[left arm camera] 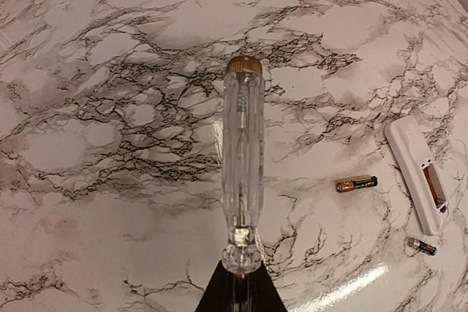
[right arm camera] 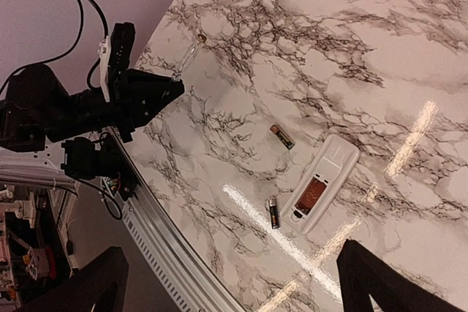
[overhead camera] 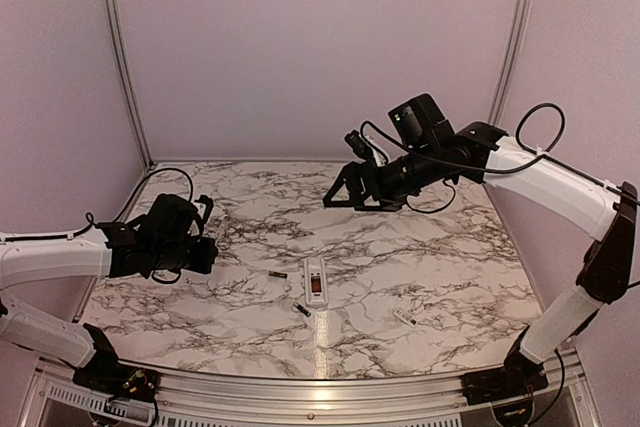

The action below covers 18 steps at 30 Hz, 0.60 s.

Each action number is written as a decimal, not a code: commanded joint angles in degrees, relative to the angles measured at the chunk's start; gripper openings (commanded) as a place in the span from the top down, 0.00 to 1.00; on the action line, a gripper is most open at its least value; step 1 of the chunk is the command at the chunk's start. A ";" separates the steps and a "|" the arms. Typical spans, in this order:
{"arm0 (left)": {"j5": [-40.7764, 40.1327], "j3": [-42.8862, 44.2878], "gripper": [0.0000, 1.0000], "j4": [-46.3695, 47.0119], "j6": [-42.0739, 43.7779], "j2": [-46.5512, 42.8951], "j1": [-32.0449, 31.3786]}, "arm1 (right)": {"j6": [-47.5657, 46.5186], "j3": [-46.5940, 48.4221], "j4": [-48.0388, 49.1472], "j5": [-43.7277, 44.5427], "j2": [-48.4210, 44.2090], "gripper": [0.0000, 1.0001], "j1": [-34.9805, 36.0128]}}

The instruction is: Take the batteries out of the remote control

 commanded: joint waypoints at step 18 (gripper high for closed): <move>-0.33 -0.54 1.00 -0.55 -3.87 12.91 3.61 | 0.80 -1.79 -0.31 1.10 -2.08 0.02 -0.31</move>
